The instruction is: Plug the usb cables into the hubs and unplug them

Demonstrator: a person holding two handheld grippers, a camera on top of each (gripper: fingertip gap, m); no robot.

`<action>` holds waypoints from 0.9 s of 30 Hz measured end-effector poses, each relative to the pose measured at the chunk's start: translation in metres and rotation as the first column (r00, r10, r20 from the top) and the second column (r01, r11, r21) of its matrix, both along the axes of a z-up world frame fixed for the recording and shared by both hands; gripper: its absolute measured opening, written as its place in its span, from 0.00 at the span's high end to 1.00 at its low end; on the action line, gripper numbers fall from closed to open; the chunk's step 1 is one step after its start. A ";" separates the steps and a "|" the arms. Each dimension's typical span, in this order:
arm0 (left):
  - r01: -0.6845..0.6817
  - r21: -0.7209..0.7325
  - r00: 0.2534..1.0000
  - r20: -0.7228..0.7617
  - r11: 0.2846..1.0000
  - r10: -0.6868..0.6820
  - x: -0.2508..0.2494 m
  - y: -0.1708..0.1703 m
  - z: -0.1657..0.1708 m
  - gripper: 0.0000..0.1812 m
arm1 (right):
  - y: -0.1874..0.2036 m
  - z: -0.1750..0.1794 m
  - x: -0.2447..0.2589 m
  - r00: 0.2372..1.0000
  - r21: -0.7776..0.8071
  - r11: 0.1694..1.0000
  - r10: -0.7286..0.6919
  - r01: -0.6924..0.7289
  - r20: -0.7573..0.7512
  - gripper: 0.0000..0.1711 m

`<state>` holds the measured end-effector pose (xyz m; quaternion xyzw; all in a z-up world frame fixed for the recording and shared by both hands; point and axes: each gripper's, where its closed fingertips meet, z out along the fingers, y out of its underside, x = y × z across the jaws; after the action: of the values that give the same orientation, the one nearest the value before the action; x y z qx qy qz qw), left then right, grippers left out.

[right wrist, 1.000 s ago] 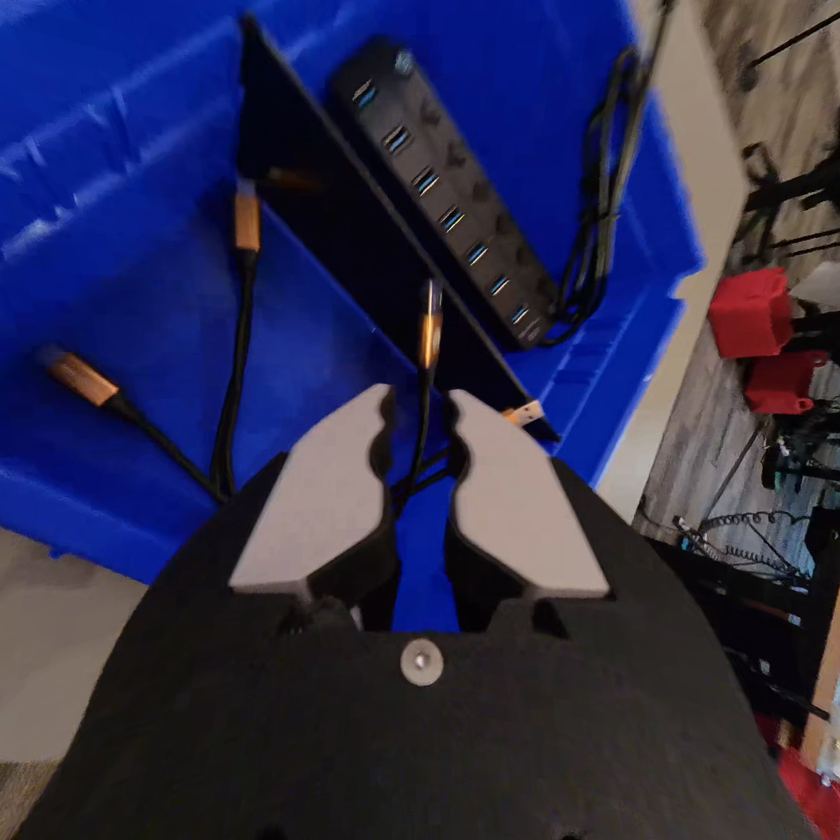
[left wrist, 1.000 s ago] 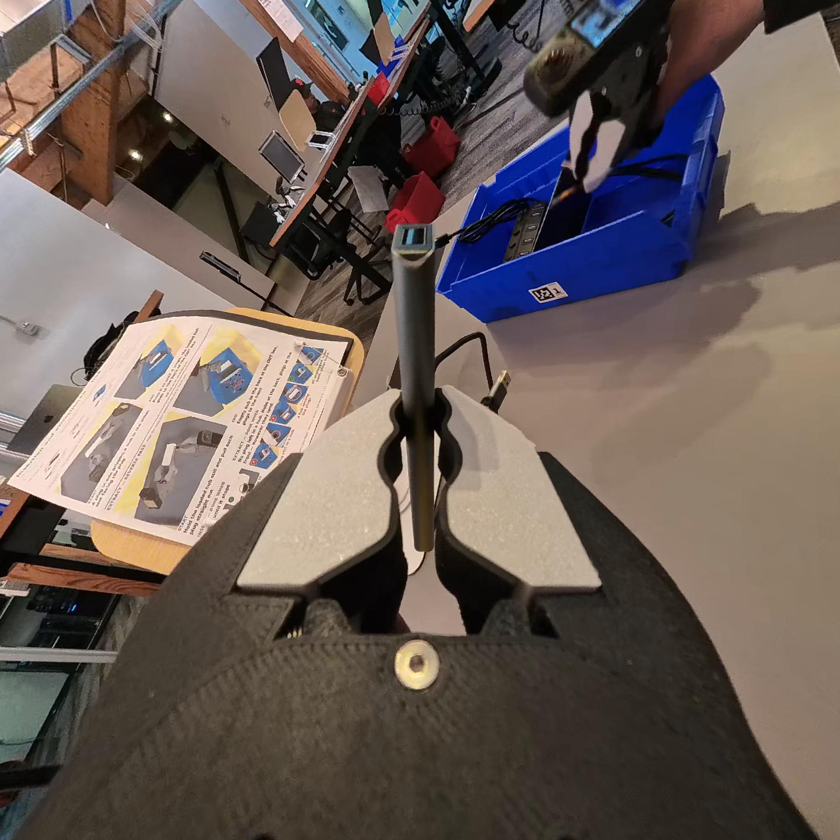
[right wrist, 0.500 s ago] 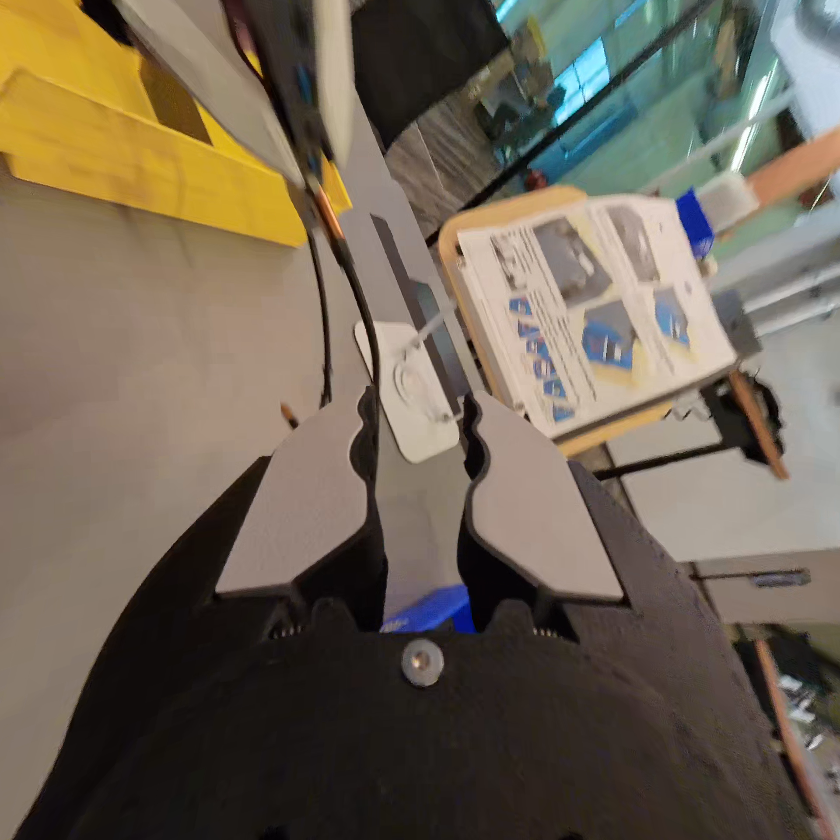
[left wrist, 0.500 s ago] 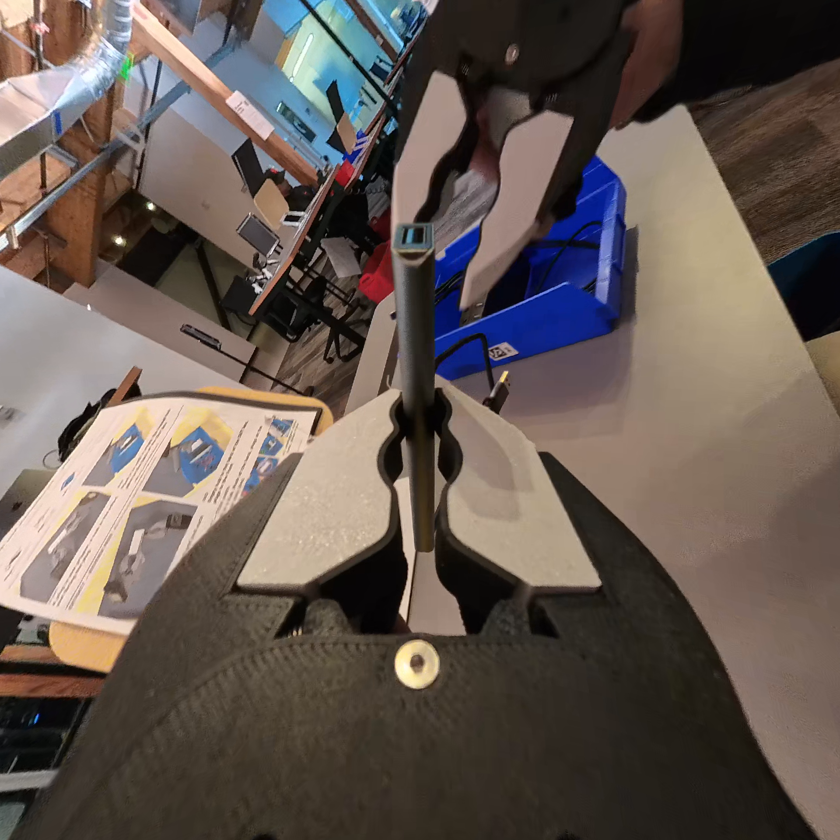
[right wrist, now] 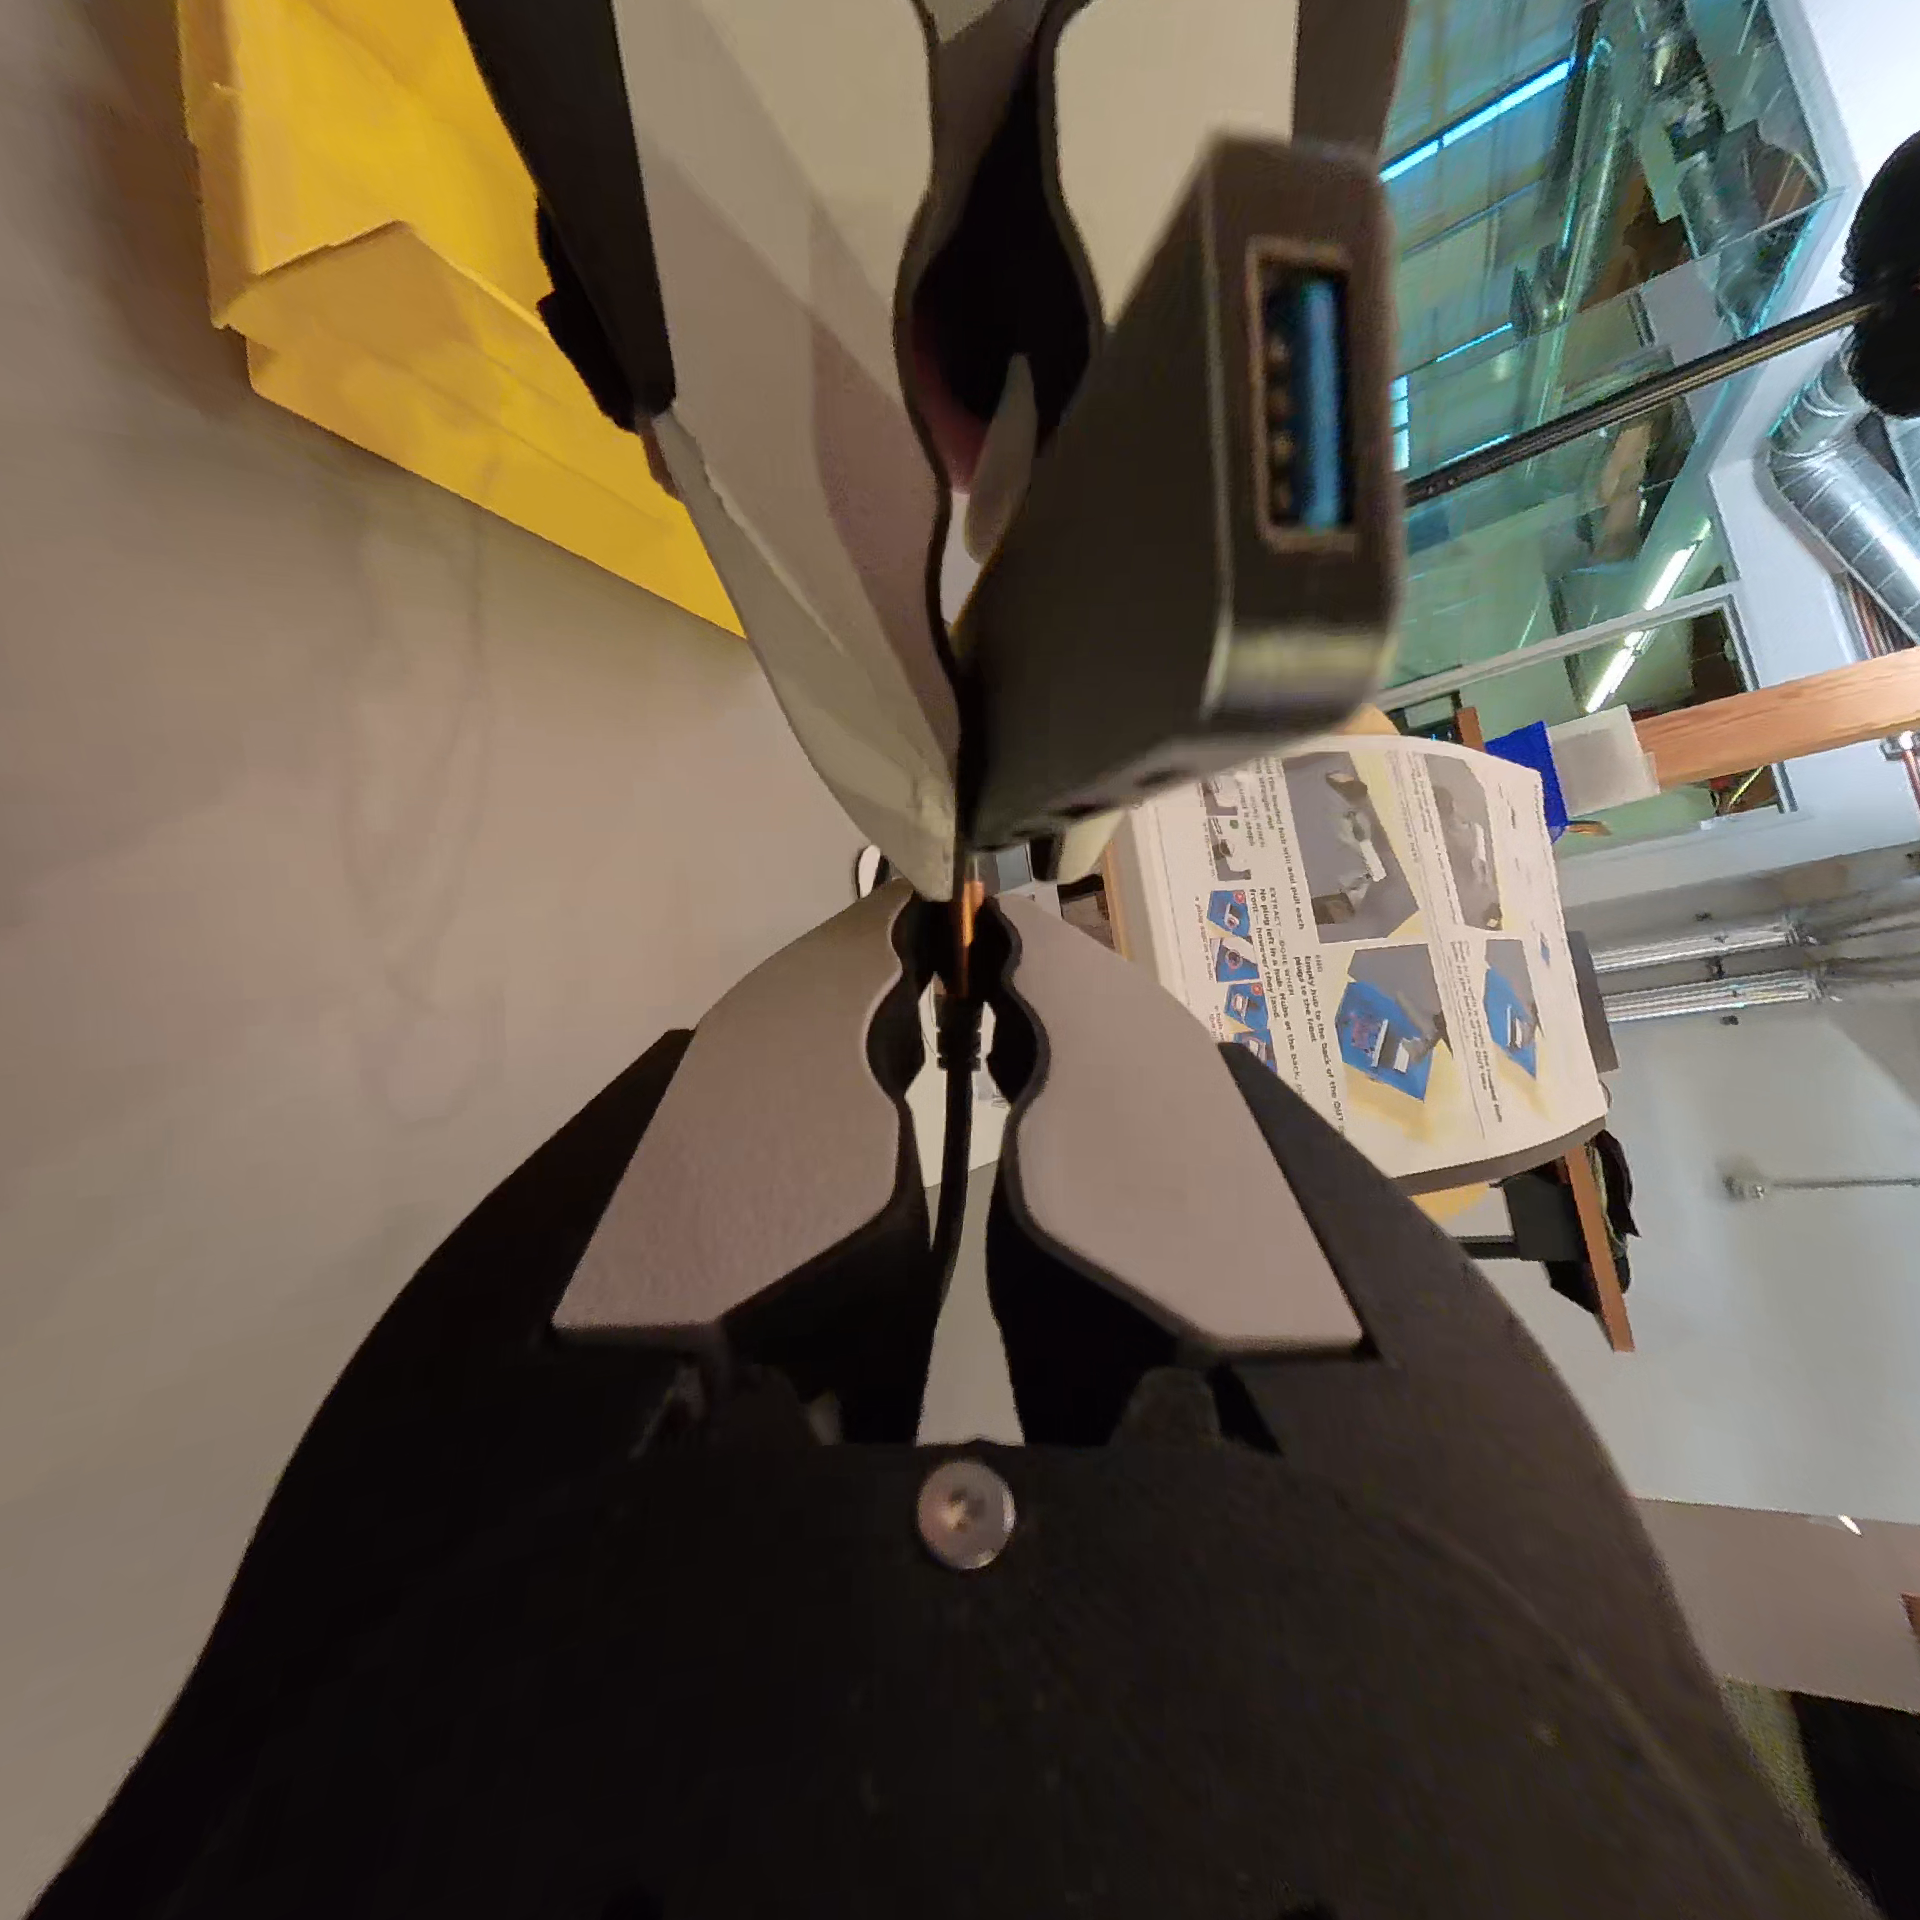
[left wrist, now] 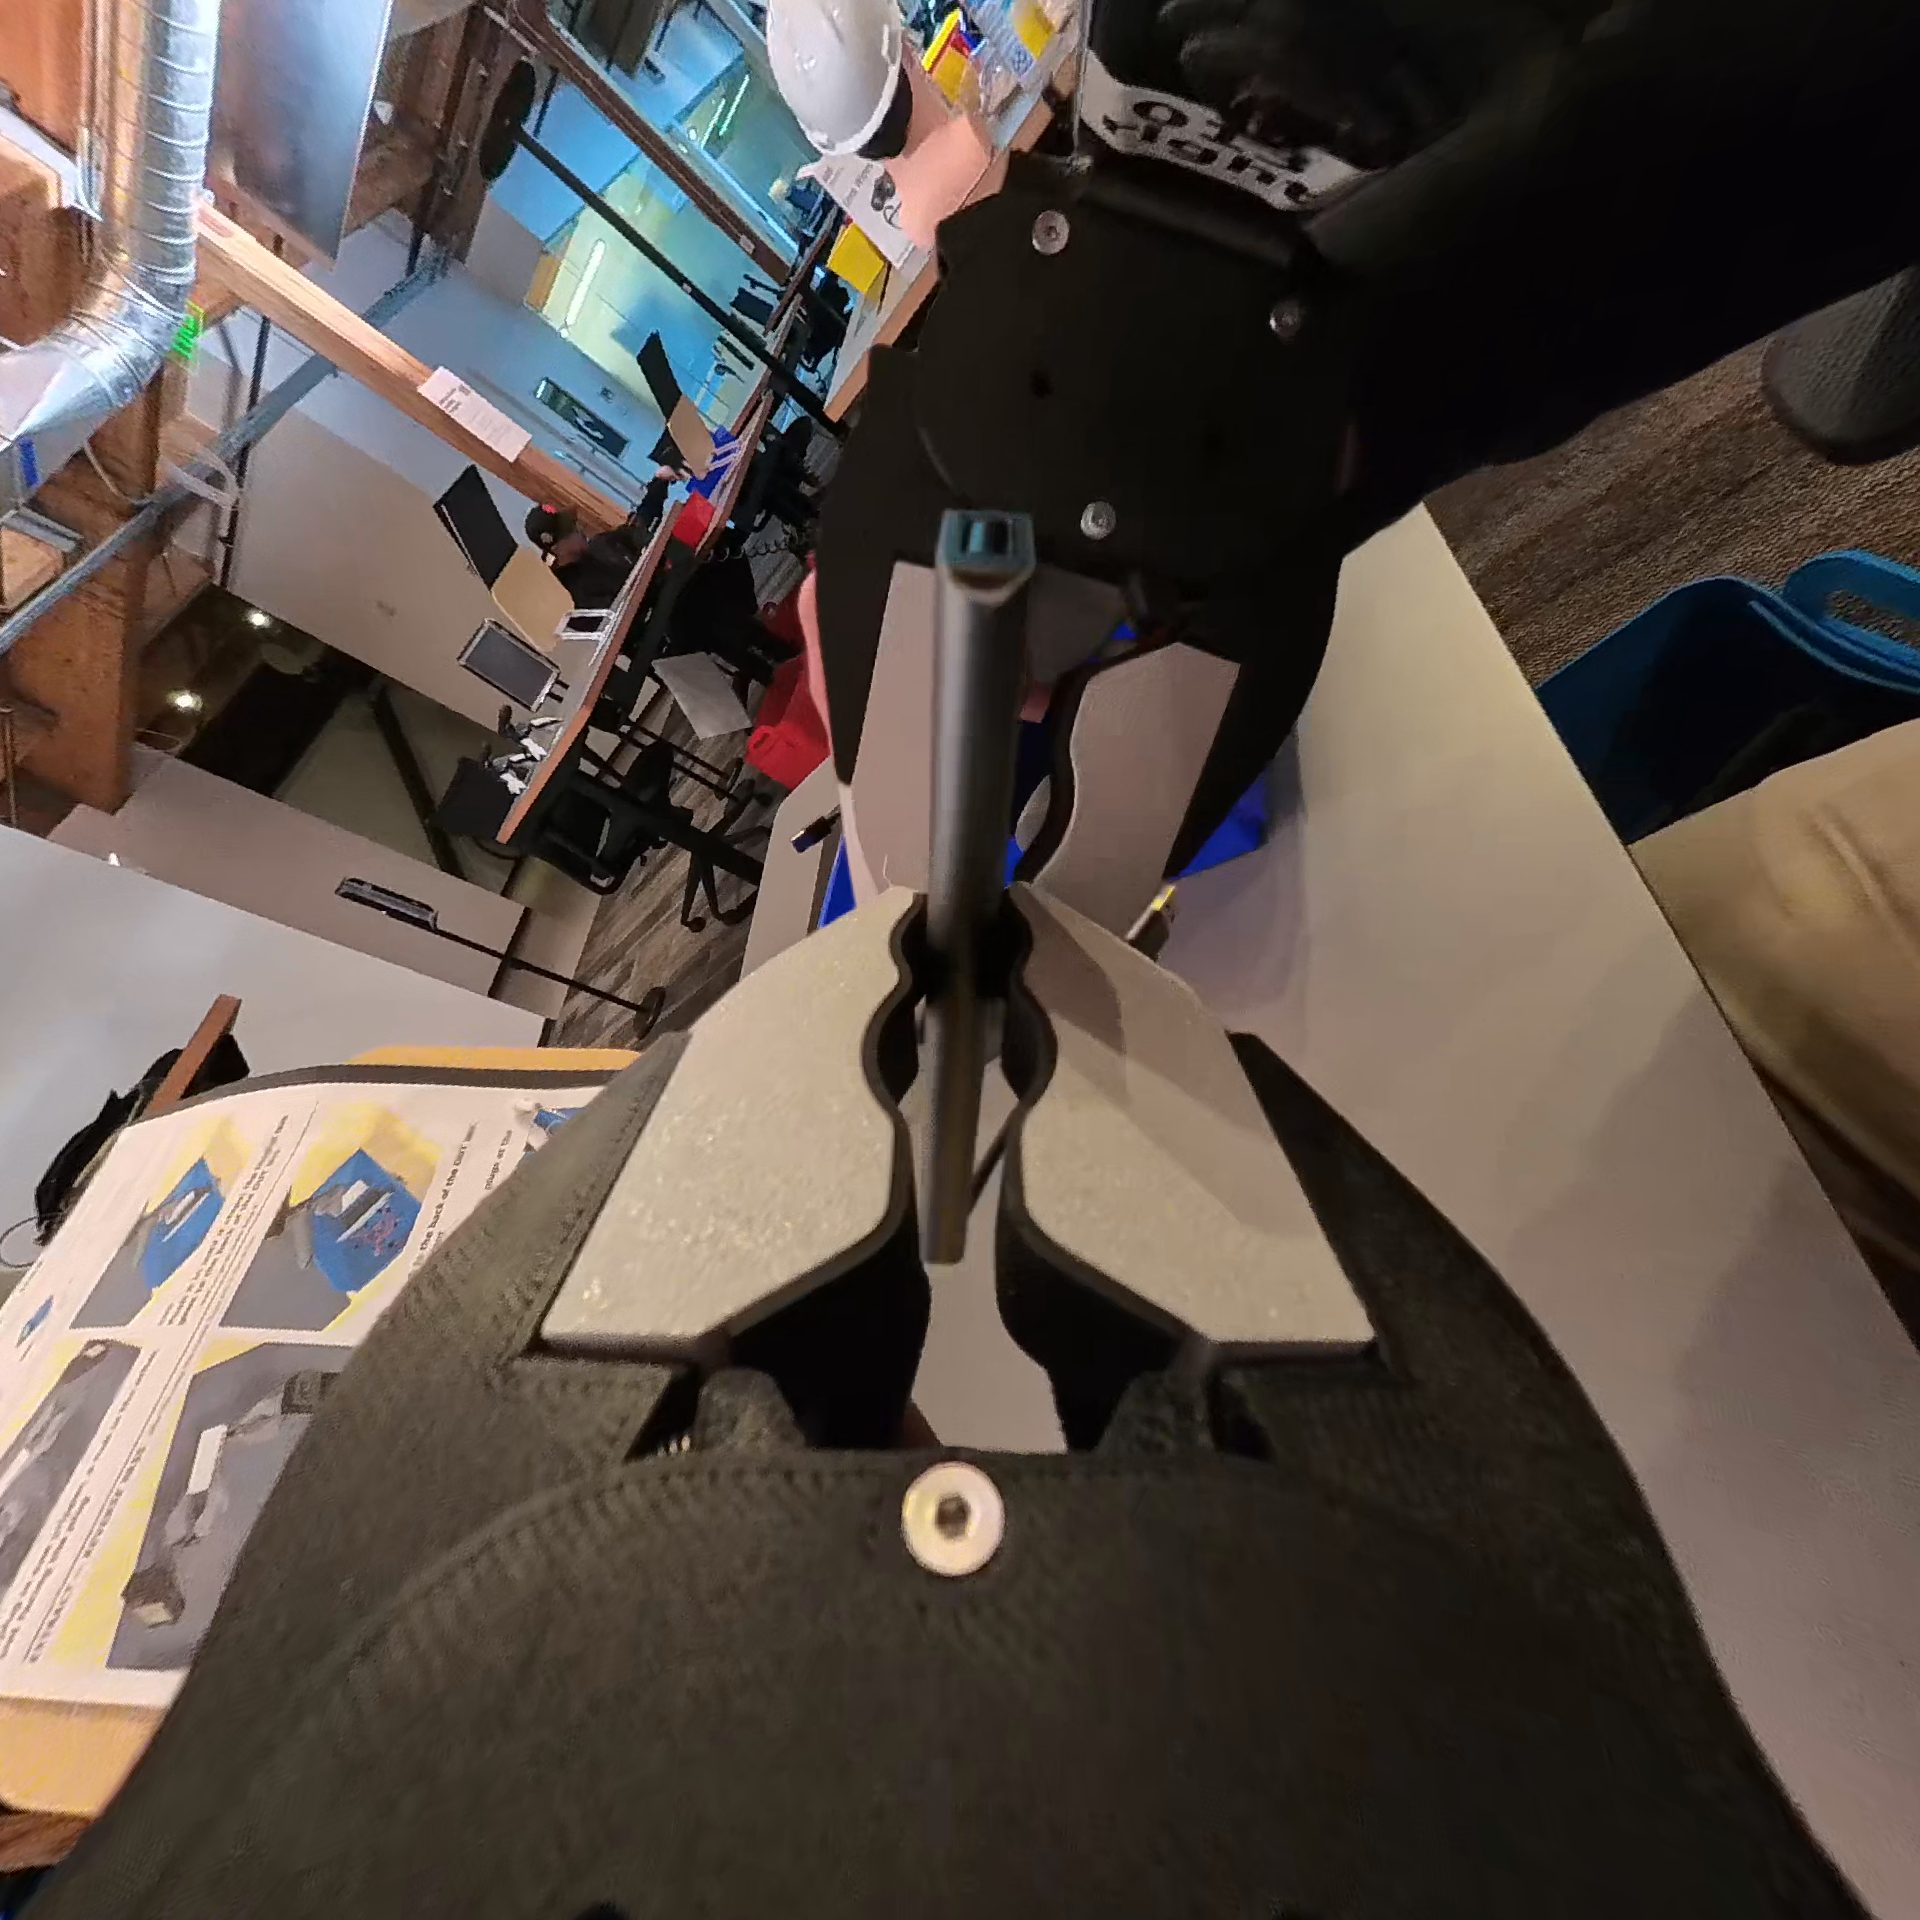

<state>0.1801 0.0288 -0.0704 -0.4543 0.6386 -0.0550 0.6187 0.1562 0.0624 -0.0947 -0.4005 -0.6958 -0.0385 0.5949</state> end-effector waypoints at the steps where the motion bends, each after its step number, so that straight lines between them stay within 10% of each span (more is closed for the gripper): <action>1: -0.009 0.002 1.000 0.008 1.000 0.009 -0.001 0.001 0.001 0.93 | 0.001 0.001 0.001 1.000 -0.006 1.000 -0.005 0.005 -0.006 0.96; 18: -0.009 -0.034 1.000 -0.028 0.999 0.008 -0.003 0.004 -0.011 0.94 | -0.011 0.004 0.013 0.995 -0.003 1.000 0.031 -0.031 0.092 0.96; 27: -0.142 0.050 0.990 0.031 0.989 0.141 -0.032 0.016 0.030 0.94 | 0.043 0.050 0.099 0.979 -0.094 0.977 -0.199 0.194 -0.049 0.96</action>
<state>0.1479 0.0450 -0.0401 -0.4815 0.5973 -0.0006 0.6413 0.2556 0.1054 -0.0450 -0.4941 -0.6365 -0.0547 0.5897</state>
